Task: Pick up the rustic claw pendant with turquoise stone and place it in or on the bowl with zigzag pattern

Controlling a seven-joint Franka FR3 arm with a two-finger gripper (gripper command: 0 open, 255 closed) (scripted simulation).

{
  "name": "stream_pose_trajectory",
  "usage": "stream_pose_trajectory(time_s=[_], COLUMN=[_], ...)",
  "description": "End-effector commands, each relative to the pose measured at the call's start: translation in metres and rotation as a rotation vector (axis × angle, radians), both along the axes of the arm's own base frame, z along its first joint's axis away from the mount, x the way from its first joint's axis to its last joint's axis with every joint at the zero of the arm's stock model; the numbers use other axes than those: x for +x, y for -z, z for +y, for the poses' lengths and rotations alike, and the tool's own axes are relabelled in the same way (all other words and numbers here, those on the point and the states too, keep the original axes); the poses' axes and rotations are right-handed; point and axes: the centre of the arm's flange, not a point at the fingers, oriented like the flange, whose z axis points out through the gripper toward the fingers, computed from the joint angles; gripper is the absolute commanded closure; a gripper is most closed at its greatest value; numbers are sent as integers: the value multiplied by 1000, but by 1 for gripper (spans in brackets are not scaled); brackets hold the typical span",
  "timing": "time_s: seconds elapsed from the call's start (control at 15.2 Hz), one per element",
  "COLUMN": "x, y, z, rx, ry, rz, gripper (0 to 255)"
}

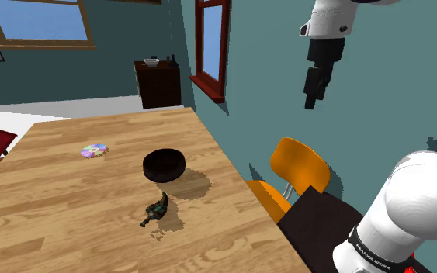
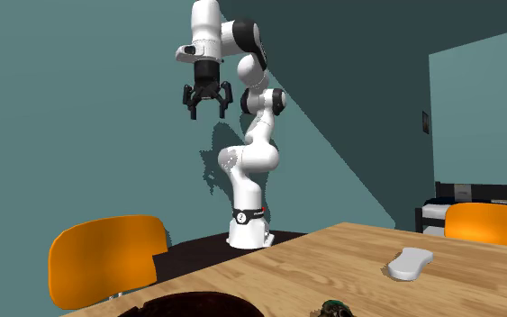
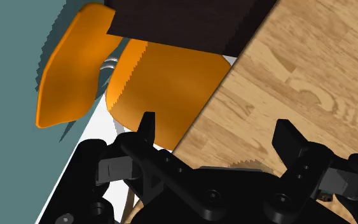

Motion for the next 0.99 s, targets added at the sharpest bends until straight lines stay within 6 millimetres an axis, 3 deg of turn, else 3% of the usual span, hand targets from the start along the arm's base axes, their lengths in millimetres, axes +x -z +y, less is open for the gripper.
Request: stream_pose_trajectory(time_s=[0.0,0.92], x=[0,71], y=[0,103], z=[0,136], rx=[0,-4], ry=[0,153], rz=[0,19], gripper=[0,0])
